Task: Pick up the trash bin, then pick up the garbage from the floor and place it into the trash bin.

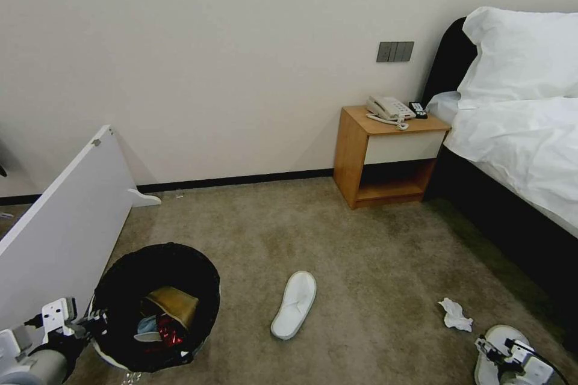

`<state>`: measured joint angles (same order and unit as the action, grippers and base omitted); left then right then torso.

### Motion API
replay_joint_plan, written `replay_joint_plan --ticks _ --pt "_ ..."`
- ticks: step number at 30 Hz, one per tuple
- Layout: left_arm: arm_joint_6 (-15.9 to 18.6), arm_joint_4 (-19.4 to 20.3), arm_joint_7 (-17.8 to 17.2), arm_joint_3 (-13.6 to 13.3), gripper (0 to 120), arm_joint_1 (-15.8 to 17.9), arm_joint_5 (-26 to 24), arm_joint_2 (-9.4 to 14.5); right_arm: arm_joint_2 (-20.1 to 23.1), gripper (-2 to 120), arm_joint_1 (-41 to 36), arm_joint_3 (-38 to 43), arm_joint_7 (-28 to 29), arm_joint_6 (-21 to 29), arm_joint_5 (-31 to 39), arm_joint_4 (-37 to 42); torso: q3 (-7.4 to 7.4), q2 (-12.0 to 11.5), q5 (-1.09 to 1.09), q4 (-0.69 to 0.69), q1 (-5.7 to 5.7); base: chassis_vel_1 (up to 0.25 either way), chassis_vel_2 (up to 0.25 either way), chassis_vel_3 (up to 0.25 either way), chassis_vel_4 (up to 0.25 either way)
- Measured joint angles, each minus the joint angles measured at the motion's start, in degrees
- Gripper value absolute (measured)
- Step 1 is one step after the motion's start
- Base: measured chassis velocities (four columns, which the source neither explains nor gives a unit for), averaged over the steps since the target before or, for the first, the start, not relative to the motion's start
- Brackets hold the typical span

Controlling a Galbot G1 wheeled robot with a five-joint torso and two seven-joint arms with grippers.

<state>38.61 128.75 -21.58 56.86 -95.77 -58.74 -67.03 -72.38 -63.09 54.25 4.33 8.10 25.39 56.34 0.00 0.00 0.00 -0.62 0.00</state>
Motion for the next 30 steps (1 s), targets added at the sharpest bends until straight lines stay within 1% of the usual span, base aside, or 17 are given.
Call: replay_joint_plan --ticks 7,20,23,24,25,26,27,29,30 --pt "0.1 0.0 -0.2 -0.1 1 0.2 0.0 0.0 0.2 100 0.9 0.0 -0.4 -0.3 0.1 -1.4 0.0 0.0 0.0 0.0 0.0 0.0 0.0 0.0 0.0" --pt "0.1 -0.3 -0.2 0.0 1 0.3 -0.2 0.2 0.2 100 4.2 0.7 -1.9 -1.3 -1.1 -7.8 0.0 0.0 0.0 0.0 0.0 0.0 0.0 0.0 0.0" --pt "0.2 -0.3 -0.2 0.0 1 0.3 -0.3 0.2 0.2 95 4.6 0.9 -1.9 -1.3 -1.3 -8.4 0.0 0.0 0.0 0.01 0.0 0.0 0.0 0.0 0.0" --pt "0.2 -0.3 -0.2 0.0 1 0.3 -0.3 0.2 0.2 95 4.6 0.9 -1.9 -1.3 -1.3 -8.4 0.0 0.0 0.0 0.01 0.0 0.0 0.0 0.0 0.0" --pt "0.2 -0.3 -0.2 0.0 1 0.3 -0.4 0.2 0.3 86 5.0 1.2 -1.9 -1.5 -1.7 -9.1 0.0 0.0 0.0 0.01 0.0 0.0 0.0 0.0 0.0" --pt "0.2 -0.3 -0.2 0.0 1 0.4 -0.5 0.2 0.4 80 5.1 1.3 -1.9 -1.5 -1.8 -9.3 0.0 0.0 0.0 0.0 0.0 0.0 0.0 0.0 0.0" --pt "0.2 -0.3 -0.2 0.0 1 0.4 -0.5 0.2 0.4 80 5.1 1.3 -1.9 -1.5 -1.8 -9.3 0.0 0.0 0.0 0.0 0.0 0.0 0.0 0.0 0.0" --pt "0.2 -0.3 -0.2 0.2 1 0.4 -0.7 0.3 0.6 68 5.3 1.6 -1.9 -1.6 -1.8 -9.5 0.0 0.0 -0.01 0.0 0.0 0.0 0.0 0.0 0.0" --pt "0.2 -0.3 -0.2 0.2 1 0.4 -0.7 0.3 0.6 68 5.3 1.6 -1.9 -1.6 -1.8 -9.5 0.0 0.0 -0.01 0.0 0.0 0.0 0.0 0.0 0.0"
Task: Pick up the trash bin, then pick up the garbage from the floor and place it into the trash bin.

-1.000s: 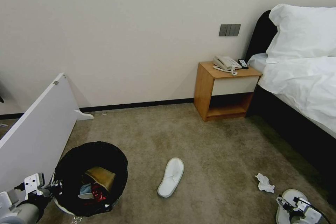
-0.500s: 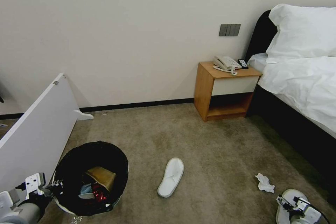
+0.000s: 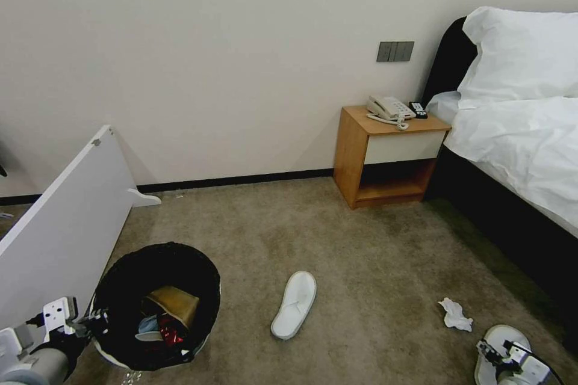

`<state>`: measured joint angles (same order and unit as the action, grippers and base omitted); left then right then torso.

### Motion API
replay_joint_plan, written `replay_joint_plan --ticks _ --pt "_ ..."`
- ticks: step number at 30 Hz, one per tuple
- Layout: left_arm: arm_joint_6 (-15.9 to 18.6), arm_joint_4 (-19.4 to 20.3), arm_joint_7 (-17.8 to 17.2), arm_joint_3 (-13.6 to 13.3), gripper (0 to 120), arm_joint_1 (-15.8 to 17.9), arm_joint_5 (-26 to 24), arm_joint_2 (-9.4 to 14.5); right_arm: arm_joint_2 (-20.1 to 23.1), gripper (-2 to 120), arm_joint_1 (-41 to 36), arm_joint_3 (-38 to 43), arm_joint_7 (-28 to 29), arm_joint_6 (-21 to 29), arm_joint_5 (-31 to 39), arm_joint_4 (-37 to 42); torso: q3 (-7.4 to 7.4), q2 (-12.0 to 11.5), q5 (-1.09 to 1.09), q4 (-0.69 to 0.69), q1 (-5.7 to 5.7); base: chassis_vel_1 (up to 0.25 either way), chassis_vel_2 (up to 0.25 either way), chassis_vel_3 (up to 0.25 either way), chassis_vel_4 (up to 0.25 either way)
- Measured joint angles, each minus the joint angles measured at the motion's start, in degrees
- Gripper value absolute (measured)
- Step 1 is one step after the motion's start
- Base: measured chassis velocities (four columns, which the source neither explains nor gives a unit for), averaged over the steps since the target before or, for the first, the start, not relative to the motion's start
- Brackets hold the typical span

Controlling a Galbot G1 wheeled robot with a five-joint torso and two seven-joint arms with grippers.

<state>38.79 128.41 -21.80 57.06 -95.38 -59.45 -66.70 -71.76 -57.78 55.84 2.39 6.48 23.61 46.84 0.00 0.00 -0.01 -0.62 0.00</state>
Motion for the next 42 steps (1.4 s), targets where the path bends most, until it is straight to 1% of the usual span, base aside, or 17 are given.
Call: replay_joint_plan --ticks 2,6,8,11,12,14,15,17,27,33,35,36,38,39,40,41,42 --pt "0.0 -0.1 0.0 0.1 1 0.0 -0.1 0.0 0.0 58 0.2 0.2 0.0 0.0 0.0 -0.2 0.0 0.0 0.01 0.0 0.0 0.0 0.0 0.0 0.0" --pt "0.0 -0.2 0.0 0.1 1 0.0 -0.2 0.0 0.0 48 0.3 0.3 0.0 -0.1 0.0 -0.2 0.0 0.0 0.0 0.0 0.0 0.0 0.0 0.0 0.0" --pt "0.0 -0.3 0.0 0.2 1 0.0 -0.2 0.1 0.1 35 0.3 0.4 0.0 -0.1 0.0 0.0 0.0 0.0 0.01 0.0 0.0 0.0 0.0 0.0 0.0" --pt "0.0 -0.3 0.0 0.2 1 0.0 -0.3 0.1 0.1 30 0.3 0.4 0.0 -0.1 0.0 0.0 0.0 0.0 0.0 0.0 0.0 0.0 0.0 0.0 0.0" --pt "0.0 -0.3 0.0 0.2 1 0.0 -0.3 0.1 0.1 23 0.3 0.4 0.0 -0.1 0.0 0.0 0.0 0.0 0.0 0.0 0.0 0.0 0.0 0.0 0.0" --pt "0.0 -0.4 0.0 0.2 1 0.0 -0.3 0.1 0.1 14 0.3 0.5 0.0 -0.1 0.0 0.0 0.0 0.0 0.01 0.0 0.0 0.0 0.0 0.0 0.0" --pt "0.0 -0.4 0.0 0.2 1 0.0 -0.3 0.1 0.1 14 0.3 0.5 0.0 -0.1 0.0 0.0 0.0 0.0 0.01 0.0 0.0 0.0 0.0 0.0 0.0" --pt "0.0 -0.4 0.0 0.2 1 0.0 -0.4 0.1 0.1 3 0.2 0.7 0.0 -0.1 -0.1 0.0 0.0 0.0 0.01 0.0 0.0 0.0 0.0 0.0 0.0" --pt "0.0 -0.4 0.1 -0.2 1 0.1 -0.4 0.1 0.3 0 -0.3 1.0 0.0 -0.1 -0.5 0.8 0.0 0.0 0.01 0.0 0.0 0.0 0.0 0.0 0.0" --pt "0.3 -0.3 -0.2 -1.0 1 0.0 -0.6 0.0 0.9 0 -1.7 1.0 -0.2 -0.7 -0.4 4.6 0.0 0.0 0.01 0.0 0.0 0.0 0.0 0.0 0.0" --pt "0.6 -0.1 -0.4 -1.5 1 0.0 -0.7 0.1 1.4 0 -3.6 0.9 -0.3 -0.9 1.0 9.9 0.0 0.0 0.01 0.0 0.0 0.0 0.0 0.0 0.0" --pt "0.6 -0.1 -0.4 -1.5 1 0.0 -0.7 0.1 1.4 0 -3.6 0.9 -0.3 -0.9 1.0 9.9 0.0 0.0 0.01 0.0 0.0 0.0 0.0 0.0 0.0" --pt "0.8 0.0 -0.6 -2.0 1 0.1 -0.7 0.4 2.1 0 -6.2 0.6 -0.2 -0.8 3.2 17.8 0.0 0.0 0.01 -0.01 0.0 0.0 0.0 0.0 0.0" --pt "0.8 0.0 -0.6 -2.0 1 0.1 -0.7 0.4 2.1 0 -6.2 0.6 -0.2 -0.8 3.2 17.8 0.0 0.0 0.01 -0.01 0.0 0.0 0.0 0.0 0.0" --pt "0.9 0.1 -0.7 -2.3 1 0.1 -0.7 0.6 2.5 0 -7.6 0.3 0.0 -0.7 4.5 22.7 0.0 0.0 0.0 -0.01 0.0 0.0 0.0 0.0 0.0" --pt "0.9 0.1 -0.7 -2.3 1 0.1 -0.7 0.6 2.5 0 -7.6 0.3 0.0 -0.7 4.5 22.7 0.0 0.0 0.0 -0.01 0.0 0.0 0.0 0.0 0.0" --pt "1.0 0.1 -0.7 -2.6 1 -0.1 -0.7 0.6 3.1 0 -9.1 -0.1 0.3 -0.7 5.9 27.8 0.0 0.0 -0.01 0.0 0.0 0.0 0.0 0.0 0.0"
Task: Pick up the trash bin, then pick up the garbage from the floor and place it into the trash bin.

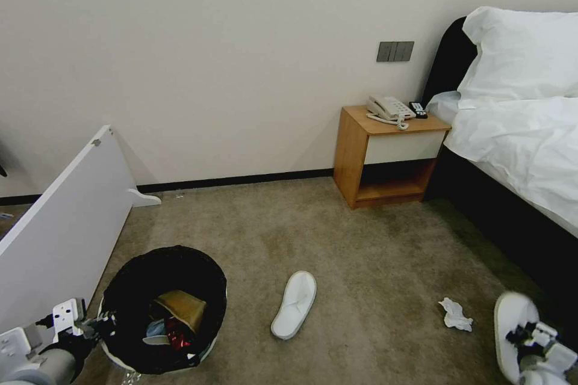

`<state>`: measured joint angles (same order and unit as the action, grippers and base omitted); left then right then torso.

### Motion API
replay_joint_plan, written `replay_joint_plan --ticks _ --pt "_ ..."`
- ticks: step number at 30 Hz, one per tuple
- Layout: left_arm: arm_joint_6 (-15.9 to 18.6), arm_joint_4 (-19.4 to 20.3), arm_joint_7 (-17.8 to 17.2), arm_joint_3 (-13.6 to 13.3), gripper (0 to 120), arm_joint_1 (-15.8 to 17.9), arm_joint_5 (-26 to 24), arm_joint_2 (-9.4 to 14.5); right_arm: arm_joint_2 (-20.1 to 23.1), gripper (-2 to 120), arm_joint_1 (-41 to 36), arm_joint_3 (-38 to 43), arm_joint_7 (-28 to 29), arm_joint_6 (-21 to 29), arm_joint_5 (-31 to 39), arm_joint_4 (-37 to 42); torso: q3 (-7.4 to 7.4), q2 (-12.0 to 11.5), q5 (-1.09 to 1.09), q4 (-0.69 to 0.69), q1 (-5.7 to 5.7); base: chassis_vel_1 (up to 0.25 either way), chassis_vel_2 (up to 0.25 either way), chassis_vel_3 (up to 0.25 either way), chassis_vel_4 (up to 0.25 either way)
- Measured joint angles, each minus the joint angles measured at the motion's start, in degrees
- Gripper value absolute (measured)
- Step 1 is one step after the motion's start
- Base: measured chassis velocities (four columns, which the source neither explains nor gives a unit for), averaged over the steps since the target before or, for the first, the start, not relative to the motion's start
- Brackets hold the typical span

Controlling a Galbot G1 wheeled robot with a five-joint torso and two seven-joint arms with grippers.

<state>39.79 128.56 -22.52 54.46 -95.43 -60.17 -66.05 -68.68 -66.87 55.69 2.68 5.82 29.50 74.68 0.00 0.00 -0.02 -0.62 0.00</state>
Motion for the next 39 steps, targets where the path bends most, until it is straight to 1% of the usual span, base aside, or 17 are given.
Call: replay_joint_plan --ticks 2,3,4,5,7,8,10,16,18,22,24,25,27,28,31,35,39 --pt "0.1 0.0 -0.1 -0.4 1 -0.2 0.1 0.0 1.0 0 -2.1 -1.1 0.5 0.1 2.8 7.6 0.0 0.0 -0.01 0.0 0.0 0.0 0.0 0.0 0.0" --pt "0.1 0.0 -0.1 -0.4 1 -0.2 0.1 0.0 1.0 0 -2.1 -1.1 0.5 0.1 2.8 7.6 0.0 0.0 -0.01 0.0 0.0 0.0 0.0 0.0 0.0" --pt "0.2 0.0 -0.2 -0.5 1 -0.2 0.2 0.1 1.8 0 -2.7 -2.2 0.8 0.1 4.5 12.3 0.0 0.0 0.03 -0.01 0.0 0.0 0.0 0.0 0.0" --pt "0.2 0.0 -0.2 -0.5 1 -0.2 0.2 0.1 1.8 0 -2.7 -2.2 0.8 0.1 4.5 12.3 0.0 0.0 0.03 -0.01 0.0 0.0 0.0 0.0 0.0" --pt "0.3 0.2 -0.4 -0.6 1 -0.2 0.2 0.2 3.4 0 -2.7 -4.6 1.1 0.0 7.8 19.0 0.0 0.0 -0.01 0.01 0.0 0.0 0.0 0.0 0.0" --pt "0.3 0.2 -0.4 -0.6 1 -0.2 0.2 0.2 3.4 0 -2.7 -4.6 1.1 0.0 7.8 19.0 0.0 0.0 -0.01 0.01 0.0 0.0 0.0 0.0 0.0" --pt "0.4 0.6 -0.4 -0.6 1 -0.3 0.2 0.4 6.0 0 -1.5 -8.5 1.1 -0.7 13.2 25.7 0.0 0.0 0.0 0.02 0.0 0.0 0.0 0.0 0.0" --pt "0.6 1.4 -0.4 -0.4 1 -0.9 0.1 0.4 8.3 0 2.5 -15.4 0.5 -2.2 19.6 31.8 0.0 0.0 0.01 0.01 0.0 0.0 0.0 0.0 0.0" --pt "0.8 2.0 -0.6 -0.3 1 -0.9 0.1 0.5 9.3 0 6.9 -21.7 -0.4 -3.4 23.7 35.0 0.0 0.0 0.01 0.01 0.0 0.0 0.0 0.0 0.0" --pt "1.0 2.4 -1.0 -0.7 1 -0.8 0.1 0.7 9.7 0 11.1 -27.1 -1.7 -5.1 26.1 36.5 0.0 0.0 0.0 0.01 0.0 0.0 0.0 0.0 0.0" --pt "1.3 3.0 -1.4 -1.3 1 -0.7 0.1 0.9 9.8 0 17.7 -34.3 -4.2 -7.6 28.5 36.8 0.0 0.0 0.0 -0.02 0.0 0.0 0.0 0.0 0.0" --pt "1.3 3.0 -1.4 -1.3 1 -0.7 0.1 0.9 9.8 0 17.7 -34.3 -4.2 -7.6 28.5 36.8 0.0 0.0 0.0 -0.02 0.0 0.0 0.0 0.0 0.0" --pt "1.3 3.3 -1.6 -1.9 1 -0.5 0.1 0.9 8.0 0 24.1 -40.9 -6.7 -9.1 29.8 35.6 0.0 0.0 0.01 0.0 0.0 0.0 0.0 0.0 0.0" --pt "1.3 3.3 -1.6 -1.9 1 -0.5 0.1 0.9 8.0 0 24.1 -40.9 -6.7 -9.1 29.8 35.6 0.0 0.0 0.01 0.0 0.0 0.0 0.0 0.0 0.0" --pt "1.4 3.4 -1.7 -2.4 1 -0.3 0.1 0.9 2.1 0 31.1 -49.3 -10.3 -10.8 30.6 32.6 -0.01 0.0 0.0 0.02 0.0 0.0 0.0 0.0 0.0" --pt "1.5 3.5 -1.7 -2.6 1 -0.3 -0.1 0.9 -1.9 0 34.4 -55.0 -14.2 -11.9 31.2 30.2 -0.01 0.0 -0.01 0.02 0.0 0.0 0.0 0.0 0.0" --pt "1.5 3.5 -1.7 -2.6 1 -0.6 -0.3 0.8 -4.2 0 36.3 -59.3 -16.6 -12.6 31.5 28.4 -0.01 0.0 -0.01 0.0 0.0 0.0 0.0 0.0 0.0"
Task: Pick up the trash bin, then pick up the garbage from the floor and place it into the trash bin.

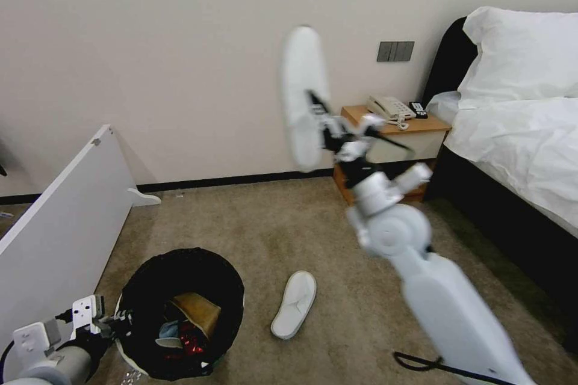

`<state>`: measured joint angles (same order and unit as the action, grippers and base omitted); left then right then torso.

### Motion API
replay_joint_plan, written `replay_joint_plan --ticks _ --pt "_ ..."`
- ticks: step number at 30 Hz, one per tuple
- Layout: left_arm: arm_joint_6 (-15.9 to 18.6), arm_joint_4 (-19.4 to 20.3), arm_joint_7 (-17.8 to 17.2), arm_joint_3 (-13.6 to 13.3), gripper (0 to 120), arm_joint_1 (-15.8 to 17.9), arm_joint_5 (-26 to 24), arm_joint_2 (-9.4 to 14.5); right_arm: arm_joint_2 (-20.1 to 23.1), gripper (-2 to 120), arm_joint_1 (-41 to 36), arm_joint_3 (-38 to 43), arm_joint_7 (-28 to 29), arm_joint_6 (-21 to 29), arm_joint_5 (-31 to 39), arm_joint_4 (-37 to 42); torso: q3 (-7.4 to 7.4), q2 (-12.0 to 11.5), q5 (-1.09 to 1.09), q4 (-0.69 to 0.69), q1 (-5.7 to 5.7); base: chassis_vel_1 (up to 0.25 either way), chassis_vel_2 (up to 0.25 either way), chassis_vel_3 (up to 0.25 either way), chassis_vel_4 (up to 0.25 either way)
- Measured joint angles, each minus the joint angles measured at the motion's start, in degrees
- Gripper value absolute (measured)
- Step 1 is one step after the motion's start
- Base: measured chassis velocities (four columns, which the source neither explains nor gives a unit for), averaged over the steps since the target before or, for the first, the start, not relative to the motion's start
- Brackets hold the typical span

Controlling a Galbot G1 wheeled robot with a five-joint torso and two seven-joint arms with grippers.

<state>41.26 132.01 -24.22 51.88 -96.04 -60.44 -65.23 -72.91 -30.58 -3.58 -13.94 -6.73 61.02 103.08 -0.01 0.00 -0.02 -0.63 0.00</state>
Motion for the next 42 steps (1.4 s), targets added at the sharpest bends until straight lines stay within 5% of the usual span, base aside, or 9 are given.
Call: replay_joint_plan --ticks 10,42 --pt "0.0 0.6 0.0 0.7 1 0.2 -1.6 0.2 -2.8 0 2.6 -10.0 -6.4 -0.7 0.3 -3.1 0.0 0.0 0.01 0.0 0.0 0.0 0.0 0.0 0.0" --pt "0.9 2.3 -1.9 2.4 1 0.3 -7.3 0.1 -2.2 0 -3.6 -23.1 -8.5 -2.8 -5.5 -11.4 0.01 0.0 0.02 0.01 0.0 0.0 0.0 0.0 0.0"
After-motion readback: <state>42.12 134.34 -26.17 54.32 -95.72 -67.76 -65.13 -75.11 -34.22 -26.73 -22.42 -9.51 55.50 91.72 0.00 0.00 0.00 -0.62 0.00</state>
